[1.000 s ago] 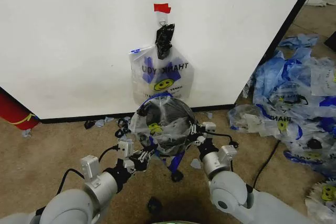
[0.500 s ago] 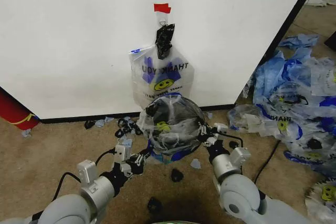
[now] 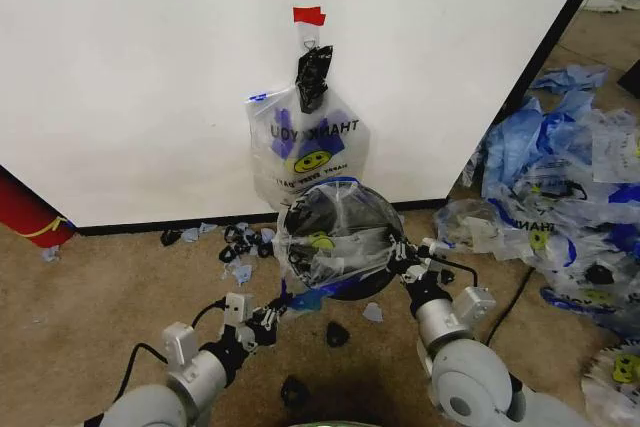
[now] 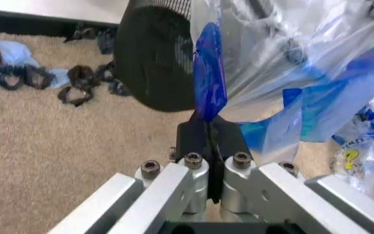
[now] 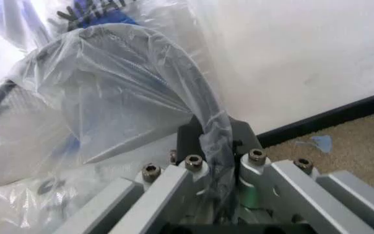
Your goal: Pick up the garbage bag from the wall and place it over the trash bin.
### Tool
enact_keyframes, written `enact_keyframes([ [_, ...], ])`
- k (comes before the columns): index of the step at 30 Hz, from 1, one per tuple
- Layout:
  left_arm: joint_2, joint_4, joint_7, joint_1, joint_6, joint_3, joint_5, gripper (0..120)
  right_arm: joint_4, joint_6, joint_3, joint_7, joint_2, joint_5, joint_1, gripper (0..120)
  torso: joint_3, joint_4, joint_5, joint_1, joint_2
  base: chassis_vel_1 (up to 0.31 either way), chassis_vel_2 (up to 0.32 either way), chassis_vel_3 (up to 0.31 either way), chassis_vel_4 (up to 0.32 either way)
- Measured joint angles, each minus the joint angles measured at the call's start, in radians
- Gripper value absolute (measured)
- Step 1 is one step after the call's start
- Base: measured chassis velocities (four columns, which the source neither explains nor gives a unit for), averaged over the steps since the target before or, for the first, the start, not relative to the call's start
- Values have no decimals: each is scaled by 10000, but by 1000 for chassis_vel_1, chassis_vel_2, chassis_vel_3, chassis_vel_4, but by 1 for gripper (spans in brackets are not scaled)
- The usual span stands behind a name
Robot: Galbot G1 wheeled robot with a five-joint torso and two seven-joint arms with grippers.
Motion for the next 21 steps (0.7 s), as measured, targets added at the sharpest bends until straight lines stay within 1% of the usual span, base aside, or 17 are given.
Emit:
enact_keyframes([
  [3,-51,75,31,-77,6,177,-11,0,6,-2,9,40,57,81,82,0,1,1,1,0,0,0,0,0,0],
  [6,-313,453,62,-184,-8,482,79,0,95,-18,9,61,58,164,94,0,1,1,-7,0,0,0,0,0,0],
  [7,-313,453,62,-184,-8,482,79,0,95,-18,9,61,58,164,94,0,1,1,-7,0,0,0,0,0,0],
  [12,-718,909,68,-454,-96,1012,255,0,226,-25,113,63,-21,267,-17,0,1,-1,-4,0,0,0,0,0,0],
  [15,-819,1017,68,-488,-109,1114,295,0,233,-25,142,63,-23,284,-31,0,1,0,-1,0,0,0,0,0,0],
  [19,-1120,1229,44,-465,-151,1367,641,0,225,-28,159,63,48,326,18,0,1,0,-4,0,0,0,0,0,0],
  [21,-1158,1225,36,-444,-168,1394,751,0,178,-23,150,64,64,324,64,0,0,0,-6,0,0,0,0,0,0],
])
